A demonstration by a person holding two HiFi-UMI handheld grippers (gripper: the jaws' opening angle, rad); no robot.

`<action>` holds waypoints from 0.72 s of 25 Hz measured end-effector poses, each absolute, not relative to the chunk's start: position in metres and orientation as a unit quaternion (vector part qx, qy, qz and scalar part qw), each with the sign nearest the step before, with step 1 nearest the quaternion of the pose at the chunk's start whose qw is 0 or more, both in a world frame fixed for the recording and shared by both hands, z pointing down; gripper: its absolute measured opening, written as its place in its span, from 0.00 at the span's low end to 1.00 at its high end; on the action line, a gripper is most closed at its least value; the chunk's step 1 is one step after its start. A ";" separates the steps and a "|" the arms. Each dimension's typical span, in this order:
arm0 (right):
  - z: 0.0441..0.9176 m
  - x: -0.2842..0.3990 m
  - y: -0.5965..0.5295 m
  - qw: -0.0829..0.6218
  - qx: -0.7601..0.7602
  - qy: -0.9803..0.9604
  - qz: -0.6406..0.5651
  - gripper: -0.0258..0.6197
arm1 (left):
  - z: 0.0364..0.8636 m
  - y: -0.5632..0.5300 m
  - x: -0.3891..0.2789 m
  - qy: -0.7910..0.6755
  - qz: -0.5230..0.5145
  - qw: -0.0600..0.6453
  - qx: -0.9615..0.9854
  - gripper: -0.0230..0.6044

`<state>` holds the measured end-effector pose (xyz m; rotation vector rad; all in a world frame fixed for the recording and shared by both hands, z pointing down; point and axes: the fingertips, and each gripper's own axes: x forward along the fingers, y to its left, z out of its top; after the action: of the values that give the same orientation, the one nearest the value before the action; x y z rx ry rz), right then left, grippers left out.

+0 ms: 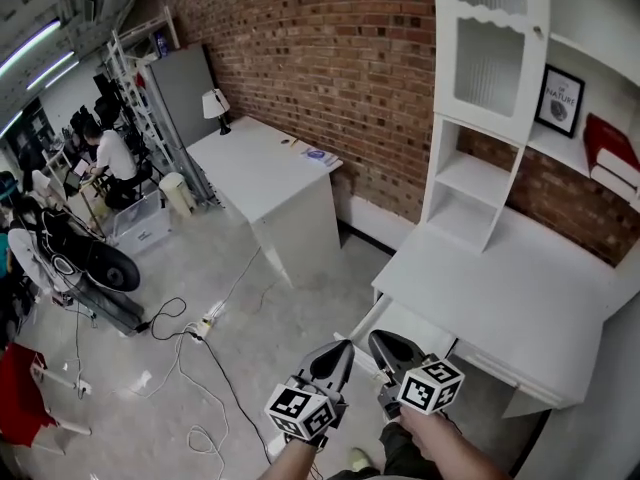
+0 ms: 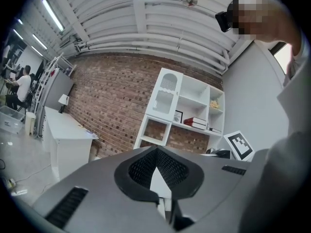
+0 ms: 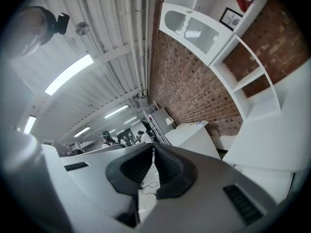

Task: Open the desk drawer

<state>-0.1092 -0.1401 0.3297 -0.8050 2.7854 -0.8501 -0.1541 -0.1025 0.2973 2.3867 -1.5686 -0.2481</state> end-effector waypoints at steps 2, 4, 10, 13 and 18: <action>0.318 -0.111 -0.139 0.051 -0.271 0.926 -0.257 0.08 | 0.287 -0.103 -0.157 -0.547 -0.087 0.127 0.823 0.06; 0.307 -0.112 -0.137 0.041 -0.277 0.932 -0.230 0.08 | 0.277 -0.104 -0.159 -0.551 -0.083 0.117 0.822 0.06; 0.287 -0.114 -0.134 0.032 -0.295 0.938 -0.182 0.07 | 0.255 -0.099 -0.164 -0.555 -0.082 0.092 0.822 0.06; 0.280 -0.116 -0.134 0.030 -0.297 0.940 -0.168 0.07 | 0.248 -0.099 -0.164 -0.556 -0.082 0.084 0.823 0.06; 0.275 -0.119 -0.137 0.029 -0.297 0.942 -0.151 0.07 | 0.246 -0.103 -0.165 -0.557 -0.076 0.074 0.823 0.06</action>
<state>-0.1195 -0.1367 0.2745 -0.9177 2.9066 -0.4668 -0.1648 -0.1031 0.2458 2.4713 -1.6730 -0.2276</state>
